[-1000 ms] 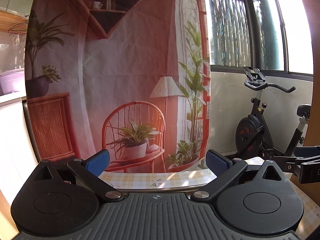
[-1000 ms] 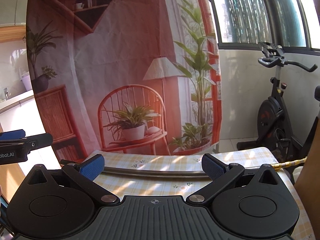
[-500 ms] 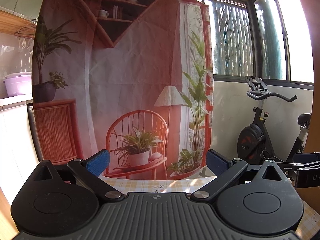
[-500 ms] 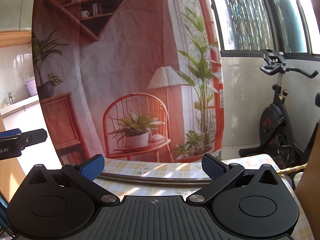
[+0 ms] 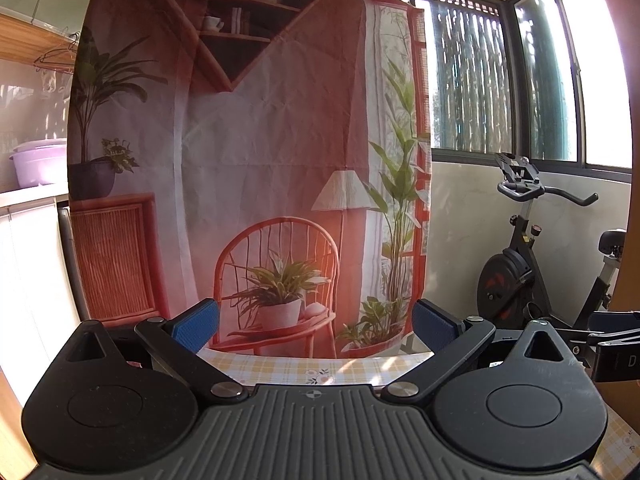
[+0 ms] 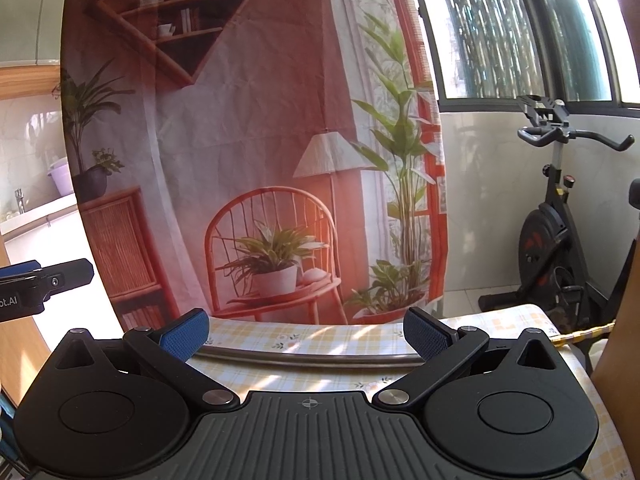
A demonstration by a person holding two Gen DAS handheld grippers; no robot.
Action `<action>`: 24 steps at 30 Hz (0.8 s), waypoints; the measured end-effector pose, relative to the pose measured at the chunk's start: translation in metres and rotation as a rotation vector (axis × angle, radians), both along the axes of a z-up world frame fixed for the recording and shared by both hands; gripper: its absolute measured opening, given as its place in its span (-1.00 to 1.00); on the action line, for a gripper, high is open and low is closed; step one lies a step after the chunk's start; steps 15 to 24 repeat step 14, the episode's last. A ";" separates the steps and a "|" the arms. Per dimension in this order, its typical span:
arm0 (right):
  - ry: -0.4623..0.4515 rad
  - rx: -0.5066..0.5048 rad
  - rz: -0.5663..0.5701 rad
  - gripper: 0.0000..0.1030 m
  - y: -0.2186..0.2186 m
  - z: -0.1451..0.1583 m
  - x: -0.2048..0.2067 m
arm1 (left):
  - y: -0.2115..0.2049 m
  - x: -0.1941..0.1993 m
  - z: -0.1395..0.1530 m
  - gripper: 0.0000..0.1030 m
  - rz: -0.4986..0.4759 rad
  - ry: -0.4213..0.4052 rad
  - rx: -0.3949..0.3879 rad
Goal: Organize fruits
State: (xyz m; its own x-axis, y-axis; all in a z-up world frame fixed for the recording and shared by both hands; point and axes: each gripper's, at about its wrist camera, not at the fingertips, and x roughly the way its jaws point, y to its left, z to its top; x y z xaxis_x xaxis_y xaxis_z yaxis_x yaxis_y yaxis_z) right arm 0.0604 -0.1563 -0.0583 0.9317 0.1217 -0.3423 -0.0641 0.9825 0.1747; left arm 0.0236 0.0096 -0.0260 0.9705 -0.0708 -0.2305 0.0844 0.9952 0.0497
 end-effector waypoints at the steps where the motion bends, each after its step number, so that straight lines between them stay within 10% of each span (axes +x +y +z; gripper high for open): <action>1: 0.000 -0.001 0.000 1.00 0.000 0.000 0.000 | 0.000 0.000 0.000 1.00 0.001 0.000 0.001; 24: 0.009 0.005 -0.005 1.00 0.003 -0.003 0.000 | 0.001 -0.001 -0.001 1.00 -0.004 -0.012 0.007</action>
